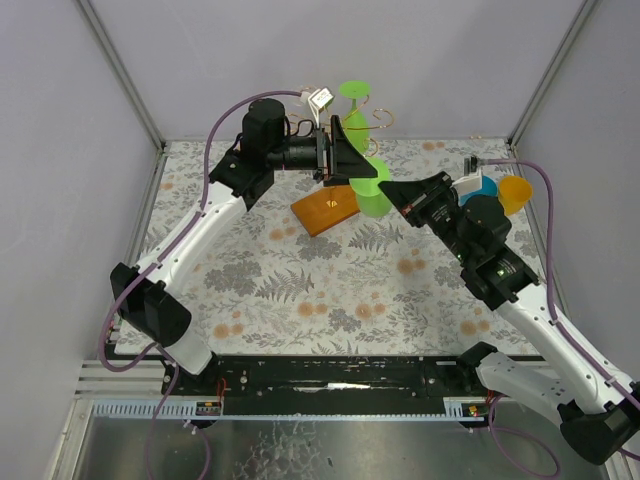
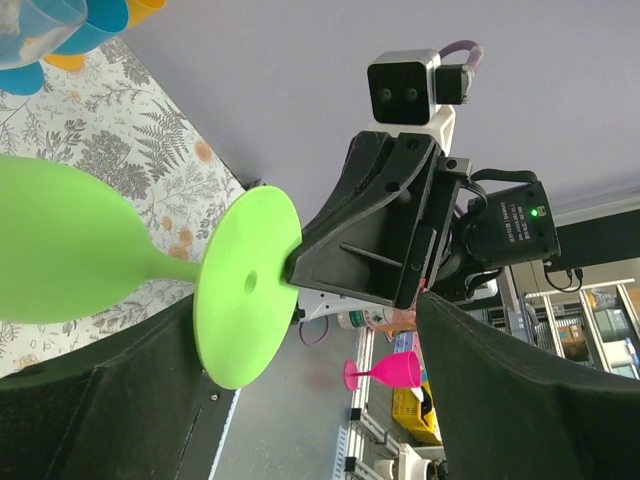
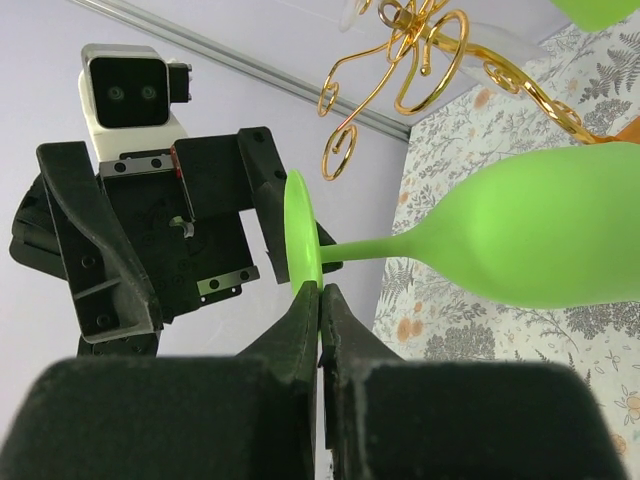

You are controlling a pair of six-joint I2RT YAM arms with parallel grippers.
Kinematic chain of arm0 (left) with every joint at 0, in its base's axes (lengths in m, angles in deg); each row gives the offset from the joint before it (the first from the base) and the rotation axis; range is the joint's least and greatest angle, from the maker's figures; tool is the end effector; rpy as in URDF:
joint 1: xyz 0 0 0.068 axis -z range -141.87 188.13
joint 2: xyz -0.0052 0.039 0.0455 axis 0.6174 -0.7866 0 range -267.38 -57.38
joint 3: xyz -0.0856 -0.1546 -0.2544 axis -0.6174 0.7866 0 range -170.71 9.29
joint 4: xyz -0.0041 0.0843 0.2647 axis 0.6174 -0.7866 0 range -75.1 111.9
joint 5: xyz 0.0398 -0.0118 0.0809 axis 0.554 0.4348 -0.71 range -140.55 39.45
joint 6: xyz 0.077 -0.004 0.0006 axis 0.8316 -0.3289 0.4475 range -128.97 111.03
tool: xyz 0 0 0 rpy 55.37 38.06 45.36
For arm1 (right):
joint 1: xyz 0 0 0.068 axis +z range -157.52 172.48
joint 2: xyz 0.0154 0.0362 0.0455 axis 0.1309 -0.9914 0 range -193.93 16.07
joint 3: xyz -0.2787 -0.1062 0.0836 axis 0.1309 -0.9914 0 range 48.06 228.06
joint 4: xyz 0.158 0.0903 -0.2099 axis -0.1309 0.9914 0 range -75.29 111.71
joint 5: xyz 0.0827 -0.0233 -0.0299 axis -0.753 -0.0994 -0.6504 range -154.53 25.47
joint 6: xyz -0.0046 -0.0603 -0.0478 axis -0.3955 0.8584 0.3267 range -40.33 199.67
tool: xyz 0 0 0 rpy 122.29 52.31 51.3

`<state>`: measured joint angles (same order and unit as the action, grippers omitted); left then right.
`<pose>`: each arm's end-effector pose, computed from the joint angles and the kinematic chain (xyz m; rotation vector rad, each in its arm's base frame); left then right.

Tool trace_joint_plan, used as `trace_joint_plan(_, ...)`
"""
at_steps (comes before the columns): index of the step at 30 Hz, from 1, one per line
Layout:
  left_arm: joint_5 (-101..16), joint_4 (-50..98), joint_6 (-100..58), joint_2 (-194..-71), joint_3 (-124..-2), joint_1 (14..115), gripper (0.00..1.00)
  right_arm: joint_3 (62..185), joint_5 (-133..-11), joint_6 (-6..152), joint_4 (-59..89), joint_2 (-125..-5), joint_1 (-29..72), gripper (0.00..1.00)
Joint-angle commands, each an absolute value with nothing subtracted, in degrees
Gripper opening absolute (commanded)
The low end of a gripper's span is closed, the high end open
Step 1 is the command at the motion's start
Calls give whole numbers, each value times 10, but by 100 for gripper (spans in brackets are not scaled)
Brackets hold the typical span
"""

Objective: Take the wine glass off the wine glass rack

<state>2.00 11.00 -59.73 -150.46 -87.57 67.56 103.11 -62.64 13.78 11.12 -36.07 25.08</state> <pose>0.3290 -0.2453 0.4782 0.4476 1.9561 -1.7407 0.1969 0.1234 0.4409 0.4907 1.5374 1.3519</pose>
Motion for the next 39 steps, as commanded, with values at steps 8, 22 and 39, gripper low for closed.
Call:
trace_joint_plan(8,61,170,-632,-1513,-885,676,50,1017,-618,150,27,-361,254,0)
trace_joint_plan(22,83,223,-684,-1525,-890,675,0,992,-570,152,69,-313,254,10)
trace_joint_plan(39,91,-42,-307,-1571,-1046,728,0,1192,-465,205,445,-323,254,87)
